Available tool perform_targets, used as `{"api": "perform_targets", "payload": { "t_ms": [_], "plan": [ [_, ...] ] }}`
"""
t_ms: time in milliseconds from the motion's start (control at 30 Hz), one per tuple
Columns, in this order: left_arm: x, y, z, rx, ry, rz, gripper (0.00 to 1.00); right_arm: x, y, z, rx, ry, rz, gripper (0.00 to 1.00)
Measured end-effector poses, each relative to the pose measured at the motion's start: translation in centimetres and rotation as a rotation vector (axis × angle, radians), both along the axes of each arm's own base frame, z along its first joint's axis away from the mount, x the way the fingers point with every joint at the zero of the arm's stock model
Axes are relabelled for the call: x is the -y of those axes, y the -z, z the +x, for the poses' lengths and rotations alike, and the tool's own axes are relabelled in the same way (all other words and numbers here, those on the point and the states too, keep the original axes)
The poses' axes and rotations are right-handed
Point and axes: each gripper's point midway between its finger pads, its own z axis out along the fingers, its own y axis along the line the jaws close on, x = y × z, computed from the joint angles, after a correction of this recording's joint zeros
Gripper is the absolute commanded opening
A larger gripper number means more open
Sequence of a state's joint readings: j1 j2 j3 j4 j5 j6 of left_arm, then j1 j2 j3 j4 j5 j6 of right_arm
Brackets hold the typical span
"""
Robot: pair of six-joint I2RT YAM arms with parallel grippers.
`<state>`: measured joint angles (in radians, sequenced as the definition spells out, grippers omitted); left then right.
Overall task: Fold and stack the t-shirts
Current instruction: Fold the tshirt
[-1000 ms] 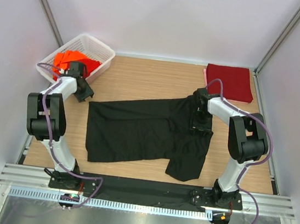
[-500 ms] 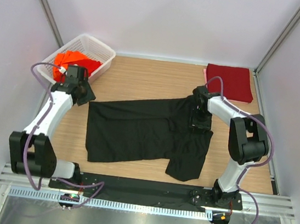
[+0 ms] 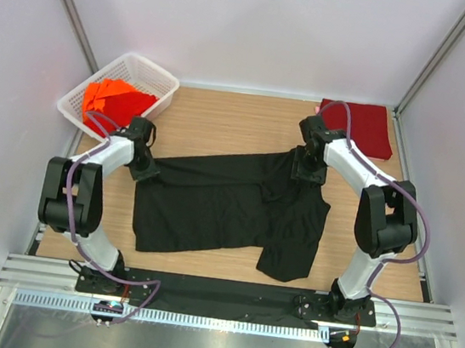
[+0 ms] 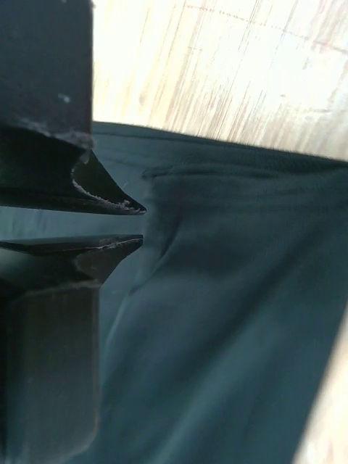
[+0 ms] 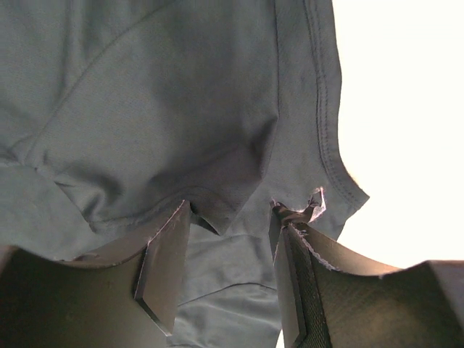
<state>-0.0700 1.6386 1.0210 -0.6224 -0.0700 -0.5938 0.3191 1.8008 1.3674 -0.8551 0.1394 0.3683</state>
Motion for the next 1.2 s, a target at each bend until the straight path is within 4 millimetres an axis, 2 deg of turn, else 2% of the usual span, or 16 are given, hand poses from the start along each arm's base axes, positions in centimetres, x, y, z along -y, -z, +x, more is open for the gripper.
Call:
{"api": "perform_targets", "payload": {
  "t_ms": [133, 233, 433, 533, 633, 700, 733, 800, 933, 967, 1067, 1100, 1133, 1200],
  "plan": [
    [-0.6, 2.0, -0.7, -0.075, -0.009, 0.035, 0.19, 0.0, -0.8, 0.8, 0.022, 0.003, -0.012, 0.55],
    [-0.8, 2.1, -0.6, -0.080, -0.011, 0.048, 0.18, 0.1, -0.6, 0.5, 0.019, 0.005, -0.018, 0.55],
    [-1.0, 2.1, -0.7, -0.081, -0.015, 0.061, 0.19, 1.6, 2.2, -4.6, -0.095, 0.010, -0.047, 0.55],
    [-1.4, 2.0, -0.9, -0.083, -0.019, 0.080, 0.21, 2.1, 3.1, -6.3, -0.142, 0.013, -0.060, 0.56],
    [-1.8, 1.8, -1.9, -0.100, -0.018, 0.099, 0.25, 2.3, 2.6, -6.8, -0.144, 0.012, -0.060, 0.57],
    [-1.9, 1.3, -2.5, -0.109, -0.013, 0.100, 0.30, 2.2, 1.5, -6.5, -0.113, 0.012, -0.049, 0.58],
    [-1.8, 0.9, -2.6, -0.101, -0.007, 0.095, 0.36, 2.0, 0.8, -6.1, -0.093, 0.013, -0.042, 0.59],
    [-1.5, -0.5, -2.5, -0.064, 0.000, 0.079, 0.40, 1.5, -0.8, -4.6, -0.041, 0.013, -0.024, 0.59],
    [-0.8, -4.0, -1.6, 0.046, 0.004, 0.034, 0.42, -0.2, -3.7, 0.5, 0.072, 0.013, 0.013, 0.59],
    [-0.6, -4.8, -1.2, 0.073, 0.006, 0.022, 0.42, -0.8, -4.2, 2.6, 0.102, 0.011, 0.019, 0.58],
    [0.0, -6.2, 0.0, 0.126, 0.007, -0.009, 0.41, -1.7, -4.3, 6.2, 0.139, 0.012, 0.016, 0.53],
    [0.2, -6.3, 0.3, 0.130, 0.009, -0.017, 0.40, -1.9, -4.1, 7.4, 0.150, 0.016, 0.013, 0.51],
    [0.3, -6.2, 0.6, 0.130, 0.010, -0.025, 0.39, -2.0, -3.5, 8.8, 0.156, 0.022, 0.008, 0.45],
    [0.6, -5.4, 1.1, 0.111, 0.012, -0.036, 0.38, -2.1, -2.3, 10.3, 0.155, 0.027, -0.002, 0.41]
  ]
}}
